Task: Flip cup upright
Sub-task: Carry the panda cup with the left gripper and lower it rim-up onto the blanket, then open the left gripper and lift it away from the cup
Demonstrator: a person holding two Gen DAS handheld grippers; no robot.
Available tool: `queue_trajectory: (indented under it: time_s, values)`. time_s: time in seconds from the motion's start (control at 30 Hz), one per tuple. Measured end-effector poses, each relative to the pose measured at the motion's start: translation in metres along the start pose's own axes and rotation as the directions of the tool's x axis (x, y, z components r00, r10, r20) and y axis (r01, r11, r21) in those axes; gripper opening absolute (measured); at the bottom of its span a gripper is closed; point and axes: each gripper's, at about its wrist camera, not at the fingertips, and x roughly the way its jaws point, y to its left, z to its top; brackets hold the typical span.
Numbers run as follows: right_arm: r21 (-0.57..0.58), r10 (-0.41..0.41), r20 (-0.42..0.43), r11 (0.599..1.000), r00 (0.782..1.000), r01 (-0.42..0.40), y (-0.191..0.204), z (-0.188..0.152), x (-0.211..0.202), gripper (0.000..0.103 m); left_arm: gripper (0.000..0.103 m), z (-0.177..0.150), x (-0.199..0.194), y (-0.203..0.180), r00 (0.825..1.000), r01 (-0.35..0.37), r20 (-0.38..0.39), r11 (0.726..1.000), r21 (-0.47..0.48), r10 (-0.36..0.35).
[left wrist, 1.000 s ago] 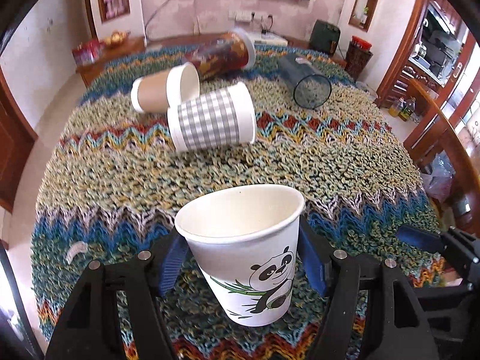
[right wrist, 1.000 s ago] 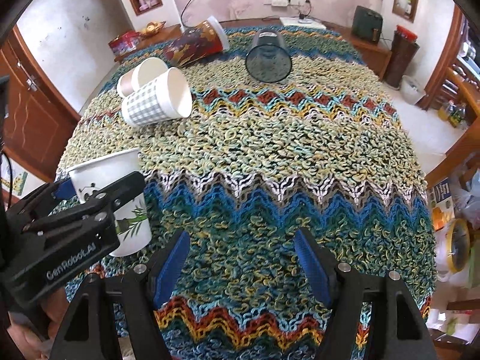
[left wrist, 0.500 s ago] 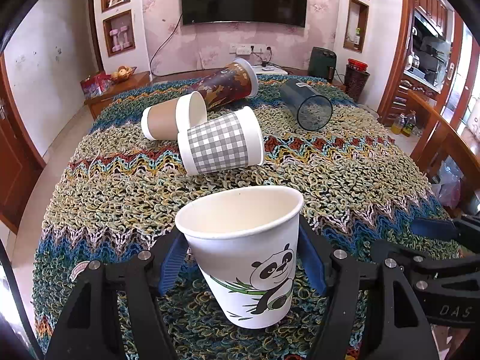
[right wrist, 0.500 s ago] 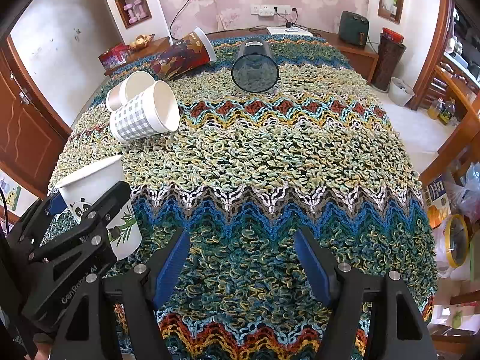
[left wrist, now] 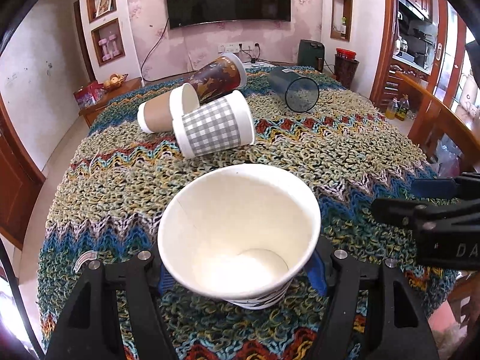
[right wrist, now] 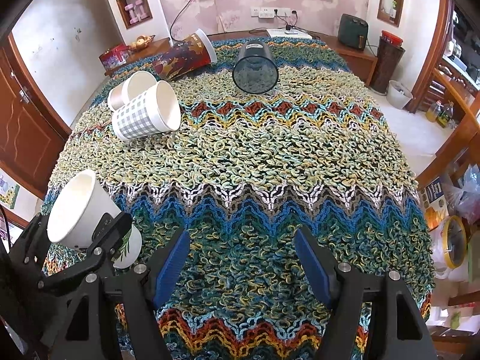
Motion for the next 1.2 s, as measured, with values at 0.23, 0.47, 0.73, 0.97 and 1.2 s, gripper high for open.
queue_trajectory:
  time_s: [0.23,0.47,0.73,0.97,1.2]
  values:
    - [0.002,0.003,0.01,1.0,1.0,-0.003,0.003,-0.003,-0.006,0.073,0.074,-0.004,-0.01,-0.004,0.999,-0.008,0.033,0.999,0.033,0.007]
    - [0.004,0.002,0.027,1.0,1.0,-0.002,0.003,-0.005,-0.014,0.073,0.093,-0.009,-0.013,-0.013,1.0,-0.008,0.03,0.997,0.082,0.005]
    - [0.004,0.01,0.049,1.0,0.999,-0.01,0.005,-0.006,-0.025,0.073,0.098,-0.011,-0.022,-0.005,0.999,0.011,0.03,0.998,0.057,-0.013]
    - [0.005,0.034,0.079,0.999,0.996,-0.034,0.007,-0.009,-0.042,0.073,0.1,-0.013,-0.047,0.0,0.998,0.003,0.062,0.996,0.089,-0.009]
    - [-0.023,0.048,0.122,0.999,0.991,-0.045,0.018,-0.012,-0.067,0.073,0.1,-0.01,-0.077,0.016,0.996,-0.004,0.086,0.998,0.069,-0.002]
